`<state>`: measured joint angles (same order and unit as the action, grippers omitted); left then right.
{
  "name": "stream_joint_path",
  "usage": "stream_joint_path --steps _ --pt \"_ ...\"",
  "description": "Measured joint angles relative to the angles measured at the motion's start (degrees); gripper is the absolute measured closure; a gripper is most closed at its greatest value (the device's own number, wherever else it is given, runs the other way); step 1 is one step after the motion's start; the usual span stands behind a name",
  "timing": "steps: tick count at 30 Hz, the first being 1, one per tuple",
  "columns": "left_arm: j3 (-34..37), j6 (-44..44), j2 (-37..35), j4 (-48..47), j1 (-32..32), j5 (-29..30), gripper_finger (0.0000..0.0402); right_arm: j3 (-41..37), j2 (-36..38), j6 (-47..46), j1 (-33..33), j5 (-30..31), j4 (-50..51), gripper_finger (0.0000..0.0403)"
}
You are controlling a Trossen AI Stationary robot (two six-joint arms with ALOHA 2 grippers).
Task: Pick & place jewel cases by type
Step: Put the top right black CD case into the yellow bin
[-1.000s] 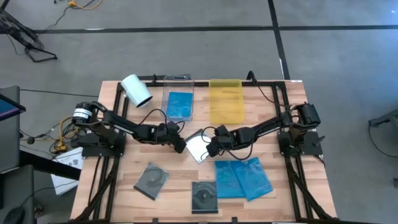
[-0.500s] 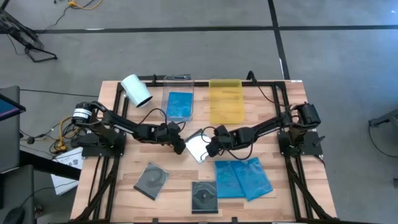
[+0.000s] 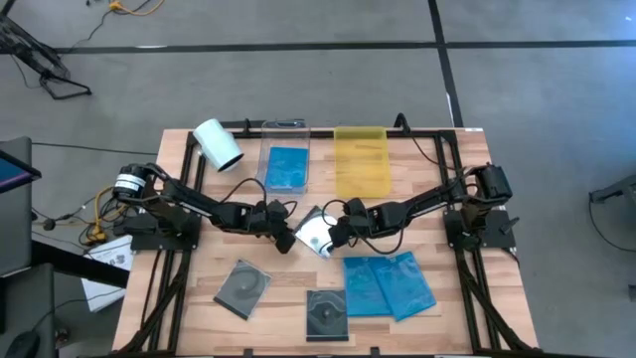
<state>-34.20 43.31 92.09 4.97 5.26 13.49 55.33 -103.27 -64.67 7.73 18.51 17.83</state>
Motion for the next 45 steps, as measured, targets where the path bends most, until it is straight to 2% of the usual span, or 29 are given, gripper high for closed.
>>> stream_joint_path --steps 10,20,27,35,42,45 --pt "0.02 1.35 -0.04 0.04 1.86 -1.24 0.0264 0.0 0.01 -1.61 -1.19 1.28 1.86 0.0295" --pt "0.02 3.5 -0.04 0.11 4.13 -1.09 0.0264 0.0 0.54 8.11 1.46 0.37 0.86 0.0295" --pt "0.06 3.66 -0.04 0.14 4.13 -1.0 0.0264 0.0 0.66 20.52 3.48 -5.35 0.68 0.0295" --pt "0.2 3.61 -0.58 1.49 4.05 -0.43 0.0264 0.0 0.66 19.72 2.97 -5.56 6.99 0.0295" --pt "0.19 2.98 -2.21 1.03 3.76 0.4 0.0264 0.0 0.66 24.26 1.03 -8.47 4.8 0.0295" --pt "0.17 2.99 -4.09 -2.41 3.76 3.17 0.0264 0.0 0.66 25.54 1.3 -9.72 4.78 0.0295"
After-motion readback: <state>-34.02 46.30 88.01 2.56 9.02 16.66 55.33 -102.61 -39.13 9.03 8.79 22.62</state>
